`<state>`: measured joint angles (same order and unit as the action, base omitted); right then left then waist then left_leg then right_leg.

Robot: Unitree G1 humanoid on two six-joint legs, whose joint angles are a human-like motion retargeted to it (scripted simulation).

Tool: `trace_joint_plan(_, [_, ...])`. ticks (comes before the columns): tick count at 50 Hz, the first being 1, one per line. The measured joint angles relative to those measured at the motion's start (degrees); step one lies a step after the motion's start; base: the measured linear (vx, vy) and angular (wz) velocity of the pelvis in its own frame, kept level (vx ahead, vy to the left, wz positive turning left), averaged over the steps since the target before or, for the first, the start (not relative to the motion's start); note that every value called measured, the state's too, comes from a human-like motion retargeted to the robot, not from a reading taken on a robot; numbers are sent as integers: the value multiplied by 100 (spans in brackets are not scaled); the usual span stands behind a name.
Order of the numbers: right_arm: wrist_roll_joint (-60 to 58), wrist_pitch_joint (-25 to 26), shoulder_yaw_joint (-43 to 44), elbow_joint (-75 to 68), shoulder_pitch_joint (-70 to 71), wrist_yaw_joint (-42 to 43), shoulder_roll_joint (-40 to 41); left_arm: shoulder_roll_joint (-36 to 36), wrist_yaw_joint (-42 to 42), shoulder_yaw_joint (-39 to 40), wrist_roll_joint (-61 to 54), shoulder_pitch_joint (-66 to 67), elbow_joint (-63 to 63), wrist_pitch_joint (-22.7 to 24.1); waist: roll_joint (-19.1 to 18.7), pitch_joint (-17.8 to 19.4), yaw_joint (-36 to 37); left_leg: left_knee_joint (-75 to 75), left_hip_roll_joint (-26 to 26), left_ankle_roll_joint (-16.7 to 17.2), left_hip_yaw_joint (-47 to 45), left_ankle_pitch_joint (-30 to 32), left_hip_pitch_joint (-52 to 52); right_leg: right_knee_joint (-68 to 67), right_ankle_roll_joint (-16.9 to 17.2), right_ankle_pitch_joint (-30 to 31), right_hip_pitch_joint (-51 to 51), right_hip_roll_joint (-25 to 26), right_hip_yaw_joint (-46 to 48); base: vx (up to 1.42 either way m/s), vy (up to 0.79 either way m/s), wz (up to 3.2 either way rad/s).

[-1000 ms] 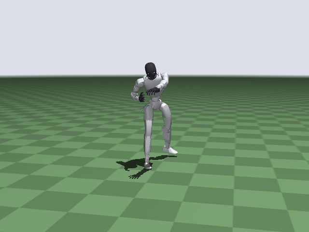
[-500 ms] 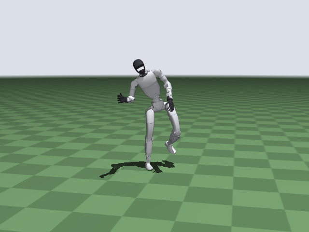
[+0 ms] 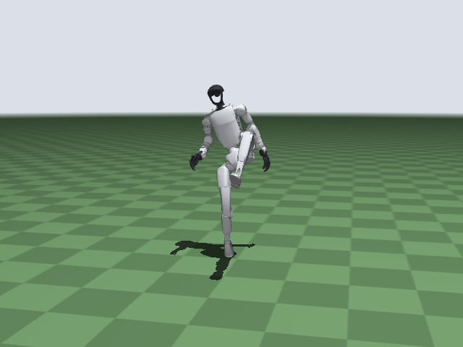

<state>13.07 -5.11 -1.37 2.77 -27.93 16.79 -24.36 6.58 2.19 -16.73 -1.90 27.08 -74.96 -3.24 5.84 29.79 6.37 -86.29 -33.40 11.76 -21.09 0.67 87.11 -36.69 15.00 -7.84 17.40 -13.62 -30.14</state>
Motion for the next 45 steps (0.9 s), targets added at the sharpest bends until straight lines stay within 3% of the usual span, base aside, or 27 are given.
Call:
trace_joint_plan(3, [-236,49,-347,-247,1222,-15,9,-11,85,-105,60,-1012,128,-56,189,0,78,3518,687,156,-491,982,-1318,245,0,-210,144,-500,-257,-15,38,-105])
trace_joint_plan(5, [-385,-20,-573,-401,1961,132,94,92,-486,115,-83,-1751,100,23,188,0,483,5545,739,85,-806,786,-2505,602,-3,-300,398,-769,-541,1,26,-197])
trace_joint_plan(8, [-169,-99,-857,-410,2985,658,306,470,-1524,581,-555,-2867,158,17,-21,-66,974,7676,722,6,-1631,569,-4554,1417,-387,-290,1059,-957,-446,14,12,-173])
trace_joint_plan(10, [-28,-222,-980,-340,3478,485,366,786,-1614,1028,-395,-3341,253,88,-214,-679,1079,7503,310,-179,-1981,343,-5063,1605,-381,-290,1054,-711,-411,24,15,-65])
trace_joint_plan(13, [-574,3,-1139,-209,4223,394,166,1261,-1764,1398,-1384,-3918,700,222,-415,-1245,772,8005,630,-161,-2168,609,-6394,2209,-684,-238,1477,-455,-347,19,15,32])
trace_joint_plan(15, [-77,-150,-1215,153,4585,105,163,1567,-1850,1438,-2049,-4330,1021,408,-531,-1527,418,7912,856,-191,-1857,543,-6996,2349,-757,-369,1663,-179,-226,18,18,109])
trace_joint_plan(21, [-48,-366,-414,1507,4183,35,-268,2279,-1987,1232,-3380,-5535,2806,937,-846,-2212,-475,6896,1147,-613,-778,-722,-8182,2664,-1163,-1140,1738,903,479,15,16,180])
trace_joint_plan(25, [468,-631,407,2334,2936,-65,-83,2327,-1784,936,-3804,-6320,4790,1236,-672,-2669,-924,6331,1186,-1012,-831,-1417,-8600,2939,-1532,-1627,1379,1493,1263,7,11,257])
trace_joint_plan(27, [702,-651,659,2522,2254,-189,215,2158,-1664,817,-3790,-6599,5887,1316,-390,-2793,-1039,6506,1094,-956,-1276,-1043,-8387,3089,-1626,-1749,1196,1628,1751,3,11,267])
trace_joint_plan(28, [783,-616,747,2584,1926,-281,376,2035,-1624,773,-3756,-6671,6452,1338,-231,-2819,-1024,6583,1102,-748,-1339,-662,-8109,3162,-1627,-1787,1104,1667,1983,0,12,241])
trace_joint_plan(30, [857,-531,836,2698,1422,-405,626,1754,-1578,677,-3619,-6789,7534,1404,157,-2726,-843,6748,1327,-479,-1374,-277,-7607,3287,-1486,-1881,916,1625,2460,-2,14,213])
trace_joint_plan(33, [854,-527,683,3044,1099,-508,625,1298,-1470,561,-3031,-6829,9085,1466,692,-2165,-212,6246,1519,-657,-1759,-1201,-7053,3378,-1246,-2058,652,1474,3063,1,17,178])
trace_joint_plan(35, [808,-517,365,3322,1094,-542,392,976,-1346,576,-3062,-6639,9829,1563,988,-1757,282,5896,1516,-990,-2441,-1766,-6889,3407,-1148,-2122,447,1367,3409,8,16,144])
trace_joint_plan(37, [606,-460,78,3463,1469,-481,-14,716,-1203,660,-3764,-6089,10521,1620,1158,-1240,817,5823,1507,-1112,-3051,-1675,-6886,3220,-1086,-2240,210,1293,3693,13,12,112])
trace_joint_plan(40, [-65,-423,-211,3630,2143,-193,-601,611,-1029,693,-5085,-4970,10920,1877,1344,-449,1578,6245,1846,-620,-3122,-991,-6787,3439,-1138,-2247,225,1251,4034,22,7,107])
trace_joint_plan(42, [-1149,-341,-66,3637,2593,95,-1206,694,-983,660,-5389,-4164,10689,2062,1291,-171,2013,5922,1786,-412,-2885,-1011,-6351,3496,-1159,-2262,85,1354,4242,28,9,107])
trace_joint_plan(45, [-3734,262,294,2973,3615,574,-2627,924,-919,761,-5775,-2960,10269,2173,1234,0,2538,5883,1948,-595,-2682,-1024,-5727,3531,-1124,-2206,-349,1379,4521,25,10,81])
